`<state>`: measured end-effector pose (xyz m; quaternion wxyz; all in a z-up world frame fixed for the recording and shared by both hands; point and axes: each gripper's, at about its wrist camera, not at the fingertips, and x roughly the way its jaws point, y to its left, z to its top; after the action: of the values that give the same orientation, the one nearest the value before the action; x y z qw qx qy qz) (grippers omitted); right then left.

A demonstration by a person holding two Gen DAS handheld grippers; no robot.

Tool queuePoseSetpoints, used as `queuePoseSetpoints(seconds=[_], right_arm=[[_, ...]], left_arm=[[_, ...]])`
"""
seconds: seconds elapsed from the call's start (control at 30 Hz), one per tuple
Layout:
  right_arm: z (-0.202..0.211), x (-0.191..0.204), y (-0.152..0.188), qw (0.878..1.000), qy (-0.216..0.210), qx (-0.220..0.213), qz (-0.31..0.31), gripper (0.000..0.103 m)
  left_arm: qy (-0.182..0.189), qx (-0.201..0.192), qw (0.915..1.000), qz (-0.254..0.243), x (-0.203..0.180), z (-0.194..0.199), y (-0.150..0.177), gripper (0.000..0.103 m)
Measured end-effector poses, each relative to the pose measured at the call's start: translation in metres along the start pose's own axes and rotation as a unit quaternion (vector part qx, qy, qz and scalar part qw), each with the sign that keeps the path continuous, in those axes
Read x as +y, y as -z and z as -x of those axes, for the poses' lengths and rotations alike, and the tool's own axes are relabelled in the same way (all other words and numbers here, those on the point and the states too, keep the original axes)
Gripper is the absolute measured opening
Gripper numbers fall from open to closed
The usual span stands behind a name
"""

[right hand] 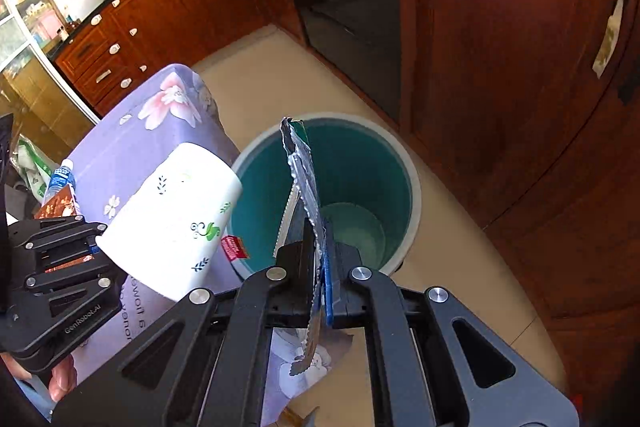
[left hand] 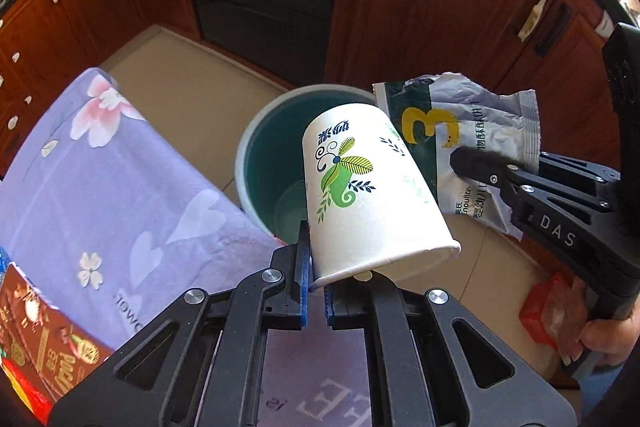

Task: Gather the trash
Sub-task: 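Open both tools to drop the cup and packet into the bin, then grasp the red-yellow bag with the left tool while the right tool grasps the Pocky box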

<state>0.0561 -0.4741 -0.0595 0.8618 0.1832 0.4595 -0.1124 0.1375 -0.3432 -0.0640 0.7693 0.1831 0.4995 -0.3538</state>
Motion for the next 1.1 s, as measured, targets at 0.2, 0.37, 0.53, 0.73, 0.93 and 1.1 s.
queuePoseSetpoints(seconds=[0.2,0.37,0.53,0.73,0.93,1.1], right_arm=[[-0.034,-0.015,-0.012,0.999,0.003,0.035,-0.002,0.008],[-0.044,-0.020,-0.027,0.999,-0.004,0.039,-0.002,0.061],[-0.043,-0.024,-0.036,0.999,-0.012,0.035,-0.012,0.079],[-0.034,-0.023,-0.040,0.999,-0.010,0.036,-0.023,0.084],[-0.029,-0.010,-0.040,0.999,-0.002,0.037,-0.013,0.084],[-0.019,-0.001,-0.038,0.999,-0.001,0.031,-0.005,0.084]], left_arm=[[-0.001,0.037,0.9993,-0.001,-0.001,-0.048,-0.012,0.008],[-0.004,0.053,0.9986,0.001,0.002,-0.064,-0.020,0.018],[-0.027,0.029,0.9991,0.011,0.010,-0.055,-0.025,0.066],[-0.025,0.022,0.9993,0.019,0.005,-0.040,-0.022,0.071],[-0.022,0.016,0.9994,0.023,0.001,-0.029,-0.020,0.077],[-0.020,0.006,0.9993,0.032,0.005,-0.015,-0.012,0.078]])
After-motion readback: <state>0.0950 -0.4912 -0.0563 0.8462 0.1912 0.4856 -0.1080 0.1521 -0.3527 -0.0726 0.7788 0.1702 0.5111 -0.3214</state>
